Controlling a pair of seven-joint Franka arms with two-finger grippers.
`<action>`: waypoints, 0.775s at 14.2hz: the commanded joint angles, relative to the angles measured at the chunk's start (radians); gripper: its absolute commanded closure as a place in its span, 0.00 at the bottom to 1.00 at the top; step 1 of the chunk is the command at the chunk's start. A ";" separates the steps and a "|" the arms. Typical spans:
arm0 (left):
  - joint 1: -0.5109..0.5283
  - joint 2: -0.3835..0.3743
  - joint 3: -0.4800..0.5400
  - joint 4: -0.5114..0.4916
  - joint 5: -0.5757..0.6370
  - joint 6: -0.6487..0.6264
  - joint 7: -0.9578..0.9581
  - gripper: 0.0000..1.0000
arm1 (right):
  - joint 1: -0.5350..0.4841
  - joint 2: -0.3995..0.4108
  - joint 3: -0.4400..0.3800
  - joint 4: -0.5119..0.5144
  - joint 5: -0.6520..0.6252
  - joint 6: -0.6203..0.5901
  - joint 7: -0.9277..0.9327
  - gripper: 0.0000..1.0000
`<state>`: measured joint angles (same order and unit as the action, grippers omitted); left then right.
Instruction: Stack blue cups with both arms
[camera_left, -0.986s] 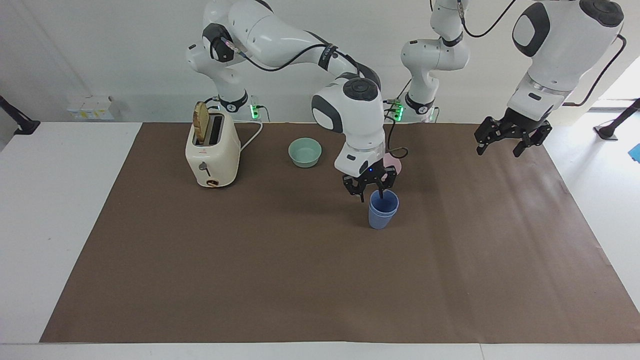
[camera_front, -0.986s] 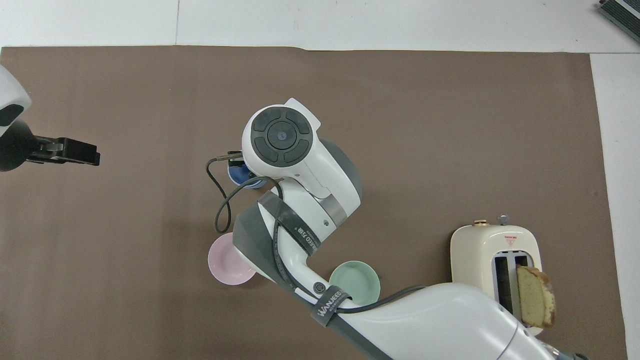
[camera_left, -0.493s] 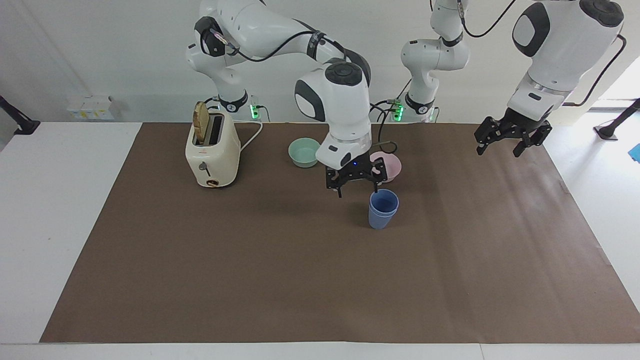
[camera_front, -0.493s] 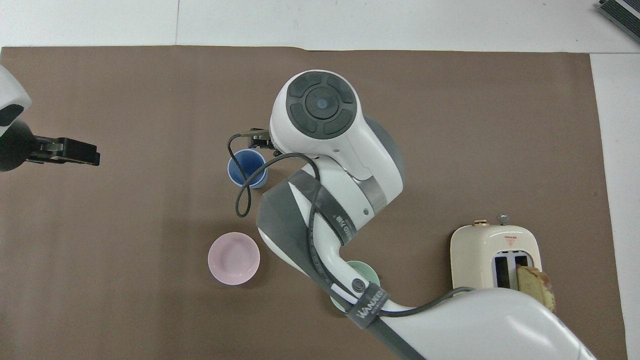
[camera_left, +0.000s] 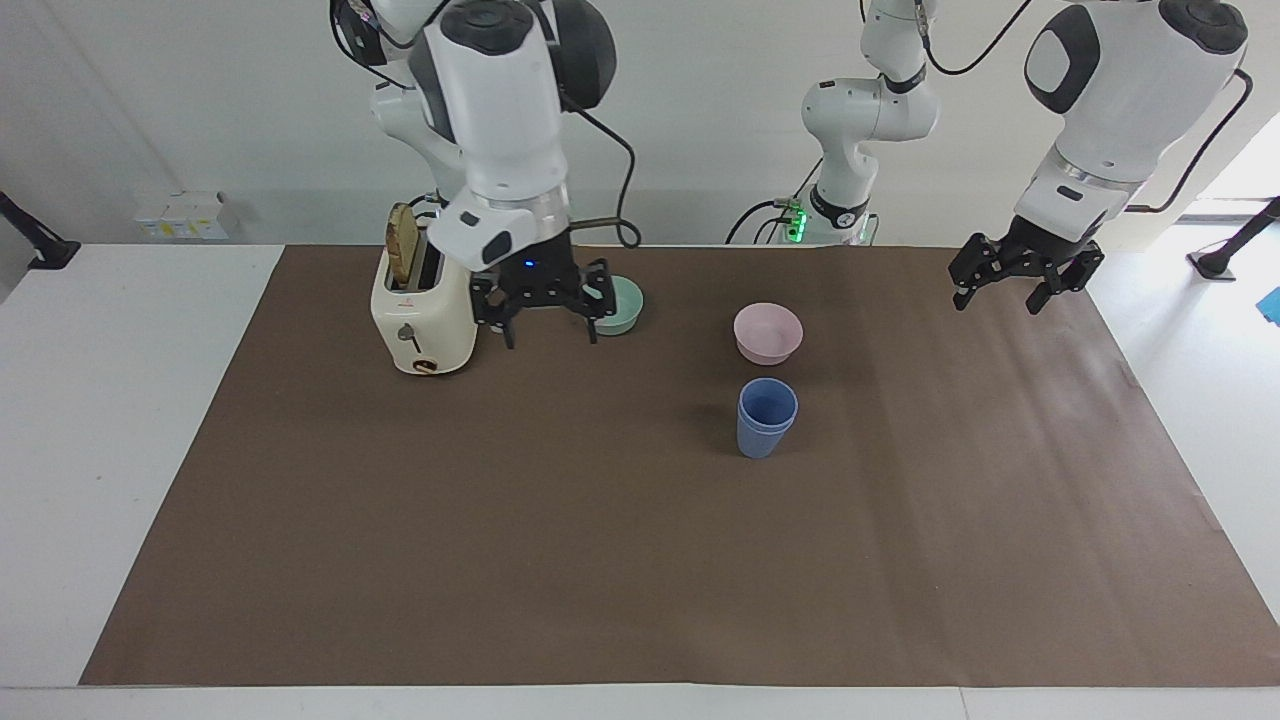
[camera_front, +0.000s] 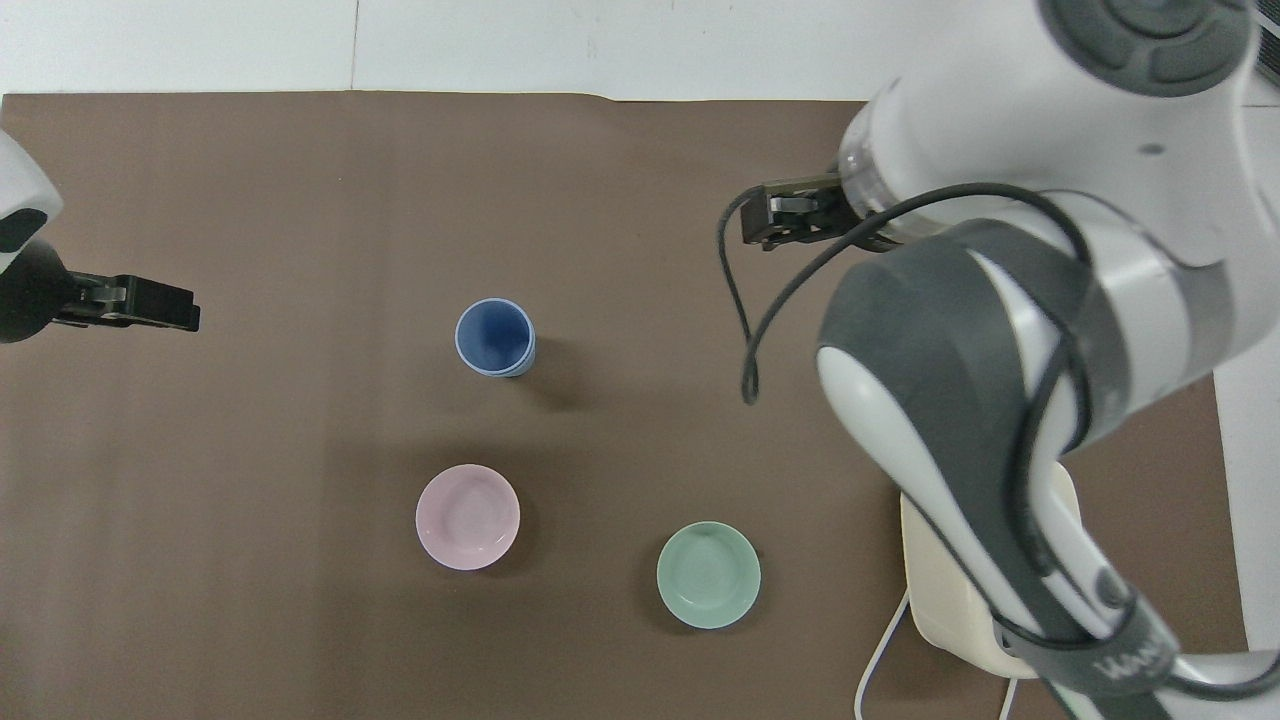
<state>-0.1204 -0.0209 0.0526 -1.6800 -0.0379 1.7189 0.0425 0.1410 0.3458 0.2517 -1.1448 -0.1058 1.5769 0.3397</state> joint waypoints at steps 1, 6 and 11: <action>0.015 0.009 -0.007 0.020 -0.011 -0.019 0.008 0.00 | -0.063 -0.051 0.011 -0.023 -0.011 -0.070 -0.065 0.00; 0.008 0.007 -0.008 0.025 -0.011 -0.059 0.004 0.00 | -0.196 -0.108 0.008 -0.026 0.063 -0.143 -0.102 0.00; 0.008 0.004 -0.008 0.026 -0.007 -0.059 0.002 0.00 | -0.317 -0.117 0.006 -0.029 0.106 -0.144 -0.159 0.00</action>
<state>-0.1204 -0.0211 0.0492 -1.6766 -0.0379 1.6892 0.0425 -0.1460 0.2461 0.2501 -1.1483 -0.0200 1.4372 0.2065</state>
